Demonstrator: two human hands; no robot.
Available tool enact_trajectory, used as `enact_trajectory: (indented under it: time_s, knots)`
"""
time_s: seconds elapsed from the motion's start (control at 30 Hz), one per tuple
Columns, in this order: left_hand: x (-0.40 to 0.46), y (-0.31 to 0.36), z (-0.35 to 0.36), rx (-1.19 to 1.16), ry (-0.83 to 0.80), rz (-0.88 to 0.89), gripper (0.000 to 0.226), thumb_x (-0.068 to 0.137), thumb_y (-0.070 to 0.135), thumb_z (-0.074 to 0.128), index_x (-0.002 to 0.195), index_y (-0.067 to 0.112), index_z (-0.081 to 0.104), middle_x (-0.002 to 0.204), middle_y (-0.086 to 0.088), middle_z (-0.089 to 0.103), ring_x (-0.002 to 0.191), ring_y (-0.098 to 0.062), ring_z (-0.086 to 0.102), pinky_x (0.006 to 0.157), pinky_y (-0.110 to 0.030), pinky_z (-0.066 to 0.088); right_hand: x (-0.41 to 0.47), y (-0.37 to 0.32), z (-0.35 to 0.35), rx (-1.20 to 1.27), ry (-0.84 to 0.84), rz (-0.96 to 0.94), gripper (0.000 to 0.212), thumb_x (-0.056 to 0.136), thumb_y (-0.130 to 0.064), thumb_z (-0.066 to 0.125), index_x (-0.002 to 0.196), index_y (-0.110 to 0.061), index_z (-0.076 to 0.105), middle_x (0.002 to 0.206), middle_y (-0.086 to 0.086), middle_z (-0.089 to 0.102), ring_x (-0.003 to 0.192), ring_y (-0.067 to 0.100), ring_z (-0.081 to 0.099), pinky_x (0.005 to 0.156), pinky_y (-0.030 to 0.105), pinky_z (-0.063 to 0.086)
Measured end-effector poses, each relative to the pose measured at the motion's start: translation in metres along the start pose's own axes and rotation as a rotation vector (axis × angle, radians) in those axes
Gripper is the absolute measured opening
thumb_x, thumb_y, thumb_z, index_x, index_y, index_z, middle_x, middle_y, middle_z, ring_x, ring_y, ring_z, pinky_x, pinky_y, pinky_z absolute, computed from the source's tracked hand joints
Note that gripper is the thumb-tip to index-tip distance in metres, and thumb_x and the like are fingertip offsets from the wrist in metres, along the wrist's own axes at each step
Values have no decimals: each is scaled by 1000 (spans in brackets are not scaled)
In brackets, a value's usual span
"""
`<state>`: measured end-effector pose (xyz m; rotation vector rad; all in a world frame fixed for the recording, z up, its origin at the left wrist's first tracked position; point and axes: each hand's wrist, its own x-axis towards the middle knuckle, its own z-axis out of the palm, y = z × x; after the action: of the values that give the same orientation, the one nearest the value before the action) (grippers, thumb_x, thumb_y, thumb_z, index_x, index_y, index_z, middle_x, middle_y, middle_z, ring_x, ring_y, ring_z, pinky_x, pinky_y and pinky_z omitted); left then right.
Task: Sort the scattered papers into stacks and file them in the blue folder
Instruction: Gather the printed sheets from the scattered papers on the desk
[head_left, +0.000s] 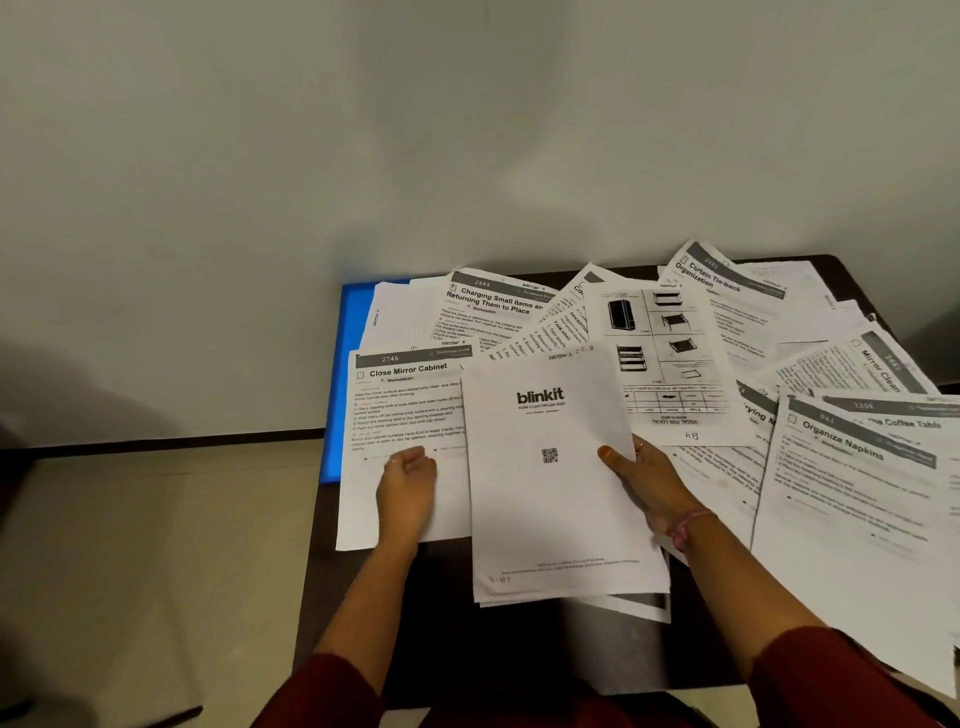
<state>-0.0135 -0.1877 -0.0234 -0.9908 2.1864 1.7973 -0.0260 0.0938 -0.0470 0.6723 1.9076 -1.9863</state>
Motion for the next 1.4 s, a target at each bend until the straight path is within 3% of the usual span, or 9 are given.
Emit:
enact_trajectory:
  time_s: [0.17, 0.3, 0.47, 0.7, 0.77, 0.9, 1.0, 1.13, 1.4]
  knots:
    - [38, 6, -21, 274, 199, 54, 37, 91, 12, 57, 127, 5, 52, 135, -16, 43, 123, -32, 43, 105, -41, 38, 9, -1, 6, 10, 17, 18, 30, 91, -16, 62, 121, -12, 60, 111, 6, 68, 100, 23, 65, 86, 36, 52]
    - [54, 10, -27, 437, 243, -16, 55, 87, 23, 65, 135, 7, 44, 141, -17, 32, 130, -35, 29, 105, -47, 31, 18, -2, 16, 3, 32, 37, 27, 92, -16, 61, 119, -13, 59, 108, 6, 68, 97, 21, 65, 80, 33, 52]
    - [68, 5, -27, 575, 260, -41, 78, 76, 36, 76, 137, 7, 36, 140, -17, 30, 130, -35, 28, 106, -49, 27, 24, -5, 27, -15, 39, 38, 24, 92, -15, 60, 116, -16, 58, 105, 1, 67, 92, 13, 64, 72, 25, 50]
    - [89, 7, -34, 512, 279, -75, 98, 62, 29, 87, 138, 7, 31, 131, -18, 36, 125, -35, 35, 102, -51, 34, 29, -1, 30, -22, 53, 56, 23, 92, -15, 59, 115, -15, 58, 103, -1, 66, 89, 8, 62, 68, 19, 48]
    - [94, 6, -38, 483, 267, -71, 93, 61, 27, 88, 135, 8, 35, 127, -16, 45, 122, -36, 39, 99, -50, 36, 30, -1, 30, -14, 57, 55, 25, 92, -14, 59, 117, -15, 57, 107, 1, 65, 90, 8, 61, 71, 21, 47]
    - [99, -1, -48, 366, 219, -15, 47, 77, 24, 78, 116, 8, 56, 113, -9, 63, 113, -30, 52, 94, -41, 43, 31, 0, 31, -1, 62, 59, 32, 91, -15, 61, 123, -12, 56, 111, 3, 65, 93, 10, 61, 82, 27, 47]
    - [91, 2, -54, 203, 184, 51, 27, 91, 17, 64, 112, 0, 63, 111, -15, 65, 96, -23, 59, 81, -29, 45, 30, -1, 32, 5, 69, 66, 34, 91, -16, 61, 124, -11, 56, 111, 3, 65, 93, 11, 61, 75, 24, 48]
    - [80, 10, -61, 120, 169, 123, 29, 97, 19, 54, 117, -1, 60, 112, -13, 61, 97, -22, 57, 83, -29, 44, 28, -7, 34, 22, 69, 74, 33, 91, -15, 61, 123, -10, 57, 110, 5, 66, 92, 13, 63, 71, 23, 49]
    - [63, 24, -80, -82, 103, 164, 22, 97, 20, 53, 114, 9, 63, 106, -6, 67, 99, -21, 63, 87, -29, 46, 11, -20, 41, 139, 19, 54, 38, 90, -15, 62, 128, -14, 57, 116, 3, 67, 106, 22, 63, 89, 35, 51]
